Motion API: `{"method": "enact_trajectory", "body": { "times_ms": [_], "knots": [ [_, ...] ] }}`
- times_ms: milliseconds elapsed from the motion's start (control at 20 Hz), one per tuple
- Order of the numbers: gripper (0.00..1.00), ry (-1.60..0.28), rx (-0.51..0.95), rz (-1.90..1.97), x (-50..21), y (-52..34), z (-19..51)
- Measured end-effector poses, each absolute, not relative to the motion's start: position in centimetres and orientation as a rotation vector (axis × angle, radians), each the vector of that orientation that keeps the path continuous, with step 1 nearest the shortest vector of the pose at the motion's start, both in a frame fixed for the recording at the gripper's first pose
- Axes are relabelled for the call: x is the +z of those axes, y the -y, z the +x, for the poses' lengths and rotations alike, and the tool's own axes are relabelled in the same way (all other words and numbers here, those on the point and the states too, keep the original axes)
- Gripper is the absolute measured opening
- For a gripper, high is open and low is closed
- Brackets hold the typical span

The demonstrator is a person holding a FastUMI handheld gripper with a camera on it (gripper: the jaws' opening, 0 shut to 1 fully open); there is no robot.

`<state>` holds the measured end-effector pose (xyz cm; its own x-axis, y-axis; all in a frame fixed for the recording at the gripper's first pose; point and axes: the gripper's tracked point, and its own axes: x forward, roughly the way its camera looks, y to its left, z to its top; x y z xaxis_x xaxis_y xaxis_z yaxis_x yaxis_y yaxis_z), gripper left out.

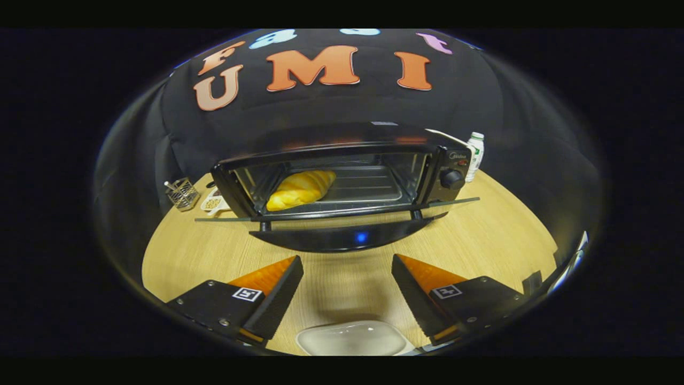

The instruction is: Open the toaster oven, put the food inside, and close the toaster oven door.

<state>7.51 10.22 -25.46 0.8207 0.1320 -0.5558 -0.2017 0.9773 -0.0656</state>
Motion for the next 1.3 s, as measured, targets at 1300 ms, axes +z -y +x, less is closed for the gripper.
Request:
{"method": "enact_trajectory", "body": {
  "times_ms": [1300],
  "knots": [
    [0.99,-0.418,0.197,-0.088,-16.0,-14.4,11.7]
  ]
}}
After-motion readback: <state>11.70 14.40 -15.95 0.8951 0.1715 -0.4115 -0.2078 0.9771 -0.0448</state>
